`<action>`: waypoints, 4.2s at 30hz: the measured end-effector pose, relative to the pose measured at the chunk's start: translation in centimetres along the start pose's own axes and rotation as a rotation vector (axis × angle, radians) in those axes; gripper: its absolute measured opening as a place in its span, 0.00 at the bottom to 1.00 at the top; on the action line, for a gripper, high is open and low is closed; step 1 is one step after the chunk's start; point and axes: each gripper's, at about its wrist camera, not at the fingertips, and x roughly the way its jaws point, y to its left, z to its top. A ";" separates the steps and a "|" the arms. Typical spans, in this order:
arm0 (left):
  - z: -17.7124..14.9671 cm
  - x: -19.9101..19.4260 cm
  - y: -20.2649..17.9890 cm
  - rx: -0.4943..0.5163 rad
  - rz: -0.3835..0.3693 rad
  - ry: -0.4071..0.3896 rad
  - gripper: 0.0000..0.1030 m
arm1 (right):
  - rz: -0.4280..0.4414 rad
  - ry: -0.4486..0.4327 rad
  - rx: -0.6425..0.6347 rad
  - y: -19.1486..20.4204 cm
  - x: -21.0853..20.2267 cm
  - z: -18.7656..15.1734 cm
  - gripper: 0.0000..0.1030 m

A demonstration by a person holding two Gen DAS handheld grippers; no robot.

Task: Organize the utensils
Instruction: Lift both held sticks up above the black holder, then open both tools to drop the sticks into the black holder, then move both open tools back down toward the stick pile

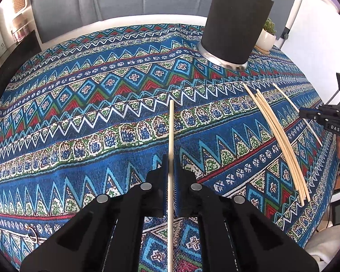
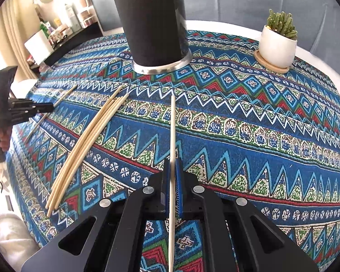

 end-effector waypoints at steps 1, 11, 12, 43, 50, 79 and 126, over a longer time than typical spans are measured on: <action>-0.2 -0.1 0.2 -0.013 0.000 -0.010 0.05 | 0.011 -0.021 0.011 -0.2 -0.4 -0.3 0.04; 0.4 -2.3 -0.6 -0.006 -0.022 -0.059 0.05 | 0.038 -0.175 0.067 -1.4 -4.9 -0.9 0.04; 0.8 -2.7 -0.7 -0.008 -0.039 -0.062 0.05 | 0.029 -0.184 0.065 -1.3 -5.2 -0.7 0.05; 20.6 -9.8 -7.3 0.171 -0.247 -0.472 0.05 | 0.085 -0.517 0.006 2.2 -9.0 17.6 0.05; 23.5 -8.5 -7.8 0.160 -0.383 -0.583 0.05 | 0.175 -0.674 0.056 1.9 -8.1 21.6 0.05; 19.9 -0.9 -6.4 0.122 -0.415 -1.008 0.05 | 0.006 -0.837 -0.022 2.2 1.0 20.0 0.05; 12.5 -10.1 -6.2 0.118 0.151 -0.686 0.94 | -0.431 -0.553 -0.116 5.5 -5.0 15.2 0.92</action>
